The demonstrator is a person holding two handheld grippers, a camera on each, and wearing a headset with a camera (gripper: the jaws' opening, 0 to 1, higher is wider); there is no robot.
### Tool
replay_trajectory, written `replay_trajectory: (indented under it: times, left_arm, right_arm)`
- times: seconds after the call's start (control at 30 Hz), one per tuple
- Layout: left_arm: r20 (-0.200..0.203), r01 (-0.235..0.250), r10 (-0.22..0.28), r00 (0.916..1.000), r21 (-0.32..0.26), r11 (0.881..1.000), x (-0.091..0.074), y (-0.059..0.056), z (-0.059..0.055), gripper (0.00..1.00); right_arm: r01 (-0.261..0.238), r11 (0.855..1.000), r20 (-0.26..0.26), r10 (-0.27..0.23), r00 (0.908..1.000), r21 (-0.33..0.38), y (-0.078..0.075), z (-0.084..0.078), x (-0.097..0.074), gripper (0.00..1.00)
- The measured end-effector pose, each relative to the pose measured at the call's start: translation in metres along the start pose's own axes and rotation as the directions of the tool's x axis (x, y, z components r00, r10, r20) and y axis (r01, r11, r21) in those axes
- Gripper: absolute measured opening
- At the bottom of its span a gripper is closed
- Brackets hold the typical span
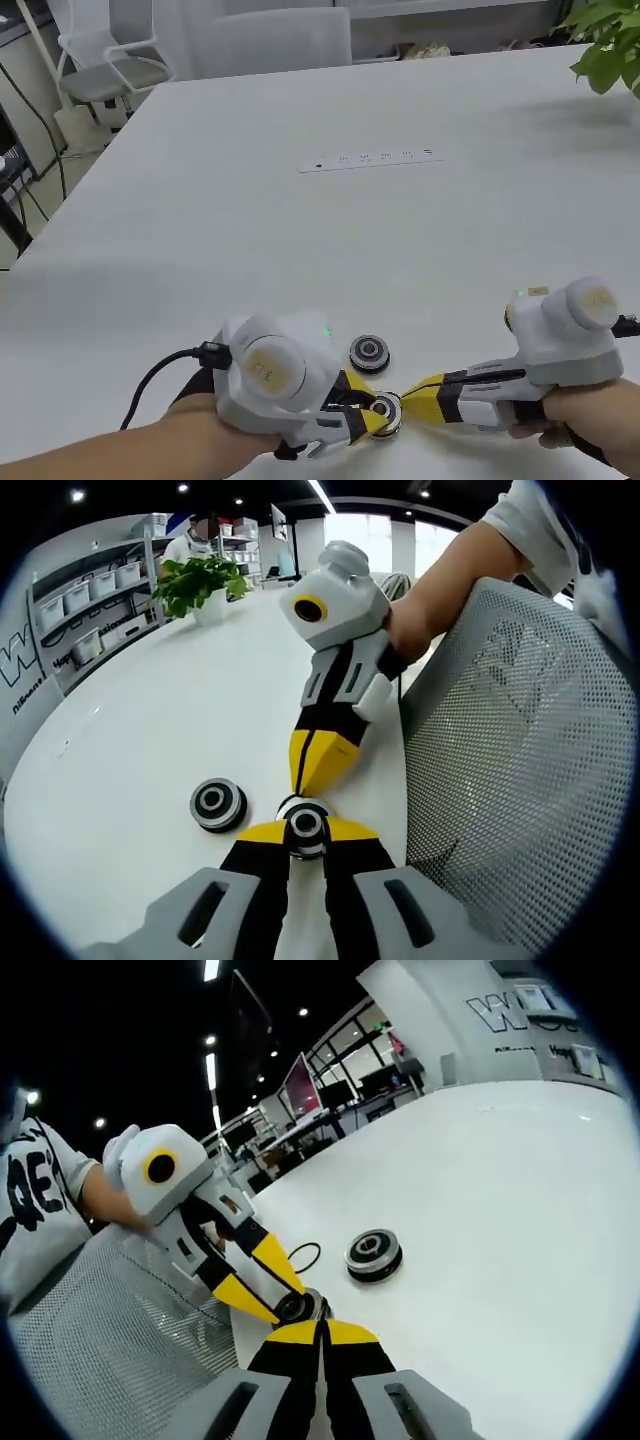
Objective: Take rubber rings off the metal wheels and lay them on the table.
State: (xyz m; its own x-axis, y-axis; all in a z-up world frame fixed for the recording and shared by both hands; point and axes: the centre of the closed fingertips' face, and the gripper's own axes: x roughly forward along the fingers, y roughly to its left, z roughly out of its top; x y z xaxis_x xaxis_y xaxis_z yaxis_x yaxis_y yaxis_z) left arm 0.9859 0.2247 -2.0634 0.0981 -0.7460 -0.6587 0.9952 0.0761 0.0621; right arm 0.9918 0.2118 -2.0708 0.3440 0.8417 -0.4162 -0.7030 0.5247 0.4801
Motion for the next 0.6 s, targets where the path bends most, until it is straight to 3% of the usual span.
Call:
replay_trajectory:
  times: [0.13,0.6]
  left_arm:
    - [-0.003,-0.002,0.002,1.0,0.001,1.0,-0.0001,0.0,0.0,0.07]
    - [-0.005,-0.003,0.003,1.0,-0.002,1.0,0.0,-0.0007,0.0001,0.07]
  right_arm:
    - [-0.019,0.999,0.023,0.018,0.9996,0.044,0.0022,0.0016,-0.0007,0.0]
    - [-0.043,0.997,0.035,0.041,0.9986,0.067,0.0094,0.0055,0.0002,0.0]
